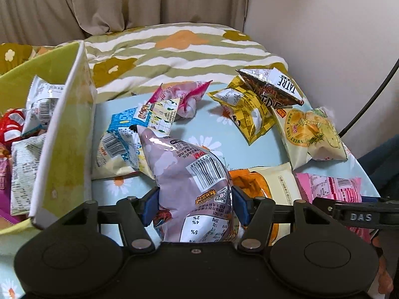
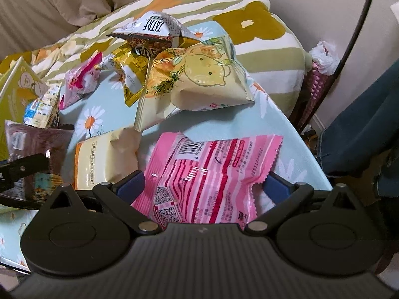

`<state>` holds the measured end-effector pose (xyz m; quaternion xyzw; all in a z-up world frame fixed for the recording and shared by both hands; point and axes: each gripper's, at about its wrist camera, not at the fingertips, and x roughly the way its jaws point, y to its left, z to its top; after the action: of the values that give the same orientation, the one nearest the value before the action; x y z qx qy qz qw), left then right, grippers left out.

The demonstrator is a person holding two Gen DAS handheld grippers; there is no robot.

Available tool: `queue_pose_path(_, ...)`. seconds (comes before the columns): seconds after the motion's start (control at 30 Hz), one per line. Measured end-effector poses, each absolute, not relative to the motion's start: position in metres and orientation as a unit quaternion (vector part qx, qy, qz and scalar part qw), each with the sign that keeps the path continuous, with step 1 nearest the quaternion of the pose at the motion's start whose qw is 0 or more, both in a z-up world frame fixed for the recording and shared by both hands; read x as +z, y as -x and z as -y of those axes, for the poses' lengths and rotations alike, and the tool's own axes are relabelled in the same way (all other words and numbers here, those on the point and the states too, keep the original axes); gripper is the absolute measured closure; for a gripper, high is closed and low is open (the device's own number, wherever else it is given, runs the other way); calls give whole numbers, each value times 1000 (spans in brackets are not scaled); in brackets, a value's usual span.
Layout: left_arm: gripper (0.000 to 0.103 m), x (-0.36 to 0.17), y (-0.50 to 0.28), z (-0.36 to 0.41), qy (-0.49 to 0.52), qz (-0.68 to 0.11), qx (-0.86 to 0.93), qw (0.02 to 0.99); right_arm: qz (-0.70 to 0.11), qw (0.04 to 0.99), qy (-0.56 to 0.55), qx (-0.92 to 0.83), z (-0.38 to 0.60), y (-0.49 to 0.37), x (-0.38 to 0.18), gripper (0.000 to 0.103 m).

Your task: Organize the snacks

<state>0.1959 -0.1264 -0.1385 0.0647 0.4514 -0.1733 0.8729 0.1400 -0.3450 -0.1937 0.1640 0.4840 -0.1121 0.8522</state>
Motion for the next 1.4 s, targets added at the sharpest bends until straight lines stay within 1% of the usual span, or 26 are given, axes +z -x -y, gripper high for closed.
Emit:
queue_pose_path(0.03, 39, -137, -194, 126, -64, -450, -173, 874, -485, 853, -158, -111, 344, -142, -194, 0)
queue_pose_path(0.07, 39, -136, -193, 125, -64, -449, -172, 874, -486, 854, -150, -110, 343, -143, -195, 2)
queue_pose_path(0.1, 39, -135, -191, 125, -63, -448, -171, 875, -488, 854, -147, -103, 343, -144, -195, 7)
queue_pose_path(0.13, 39, -134, -190, 125, -62, -447, -170, 876, -488, 854, -150, -99, 343, -144, -196, 16)
queue_pose_path(0.2, 39, -132, -187, 125, -59, -445, -169, 877, -490, 854, -148, -96, 345, -144, -196, 17)
queue_pose_path(0.47, 39, -104, -174, 119, -41, -420, -165, 891, -470, 866, -139, -96, 352, -139, -170, 18)
queue_pose_path(0.8, 39, -42, -165, 83, -10, -363, -137, 921, -413, 900, -127, -47, 327, -151, -99, 18)
queue_pose_path(1.03, 38, -9, -167, 27, -11, -324, -95, 941, -367, 923, -116, 23, 265, -178, -49, 18)
queue_pose_path(1.23, 38, 1, -178, -32, -7, -311, -65, 948, -348, 928, -110, 74, 197, -201, -29, 18)
queue_pose_path(1.4, 38, -6, -192, -82, 0, -315, -56, 948, -349, 927, -96, 99, 138, -219, -25, 18)
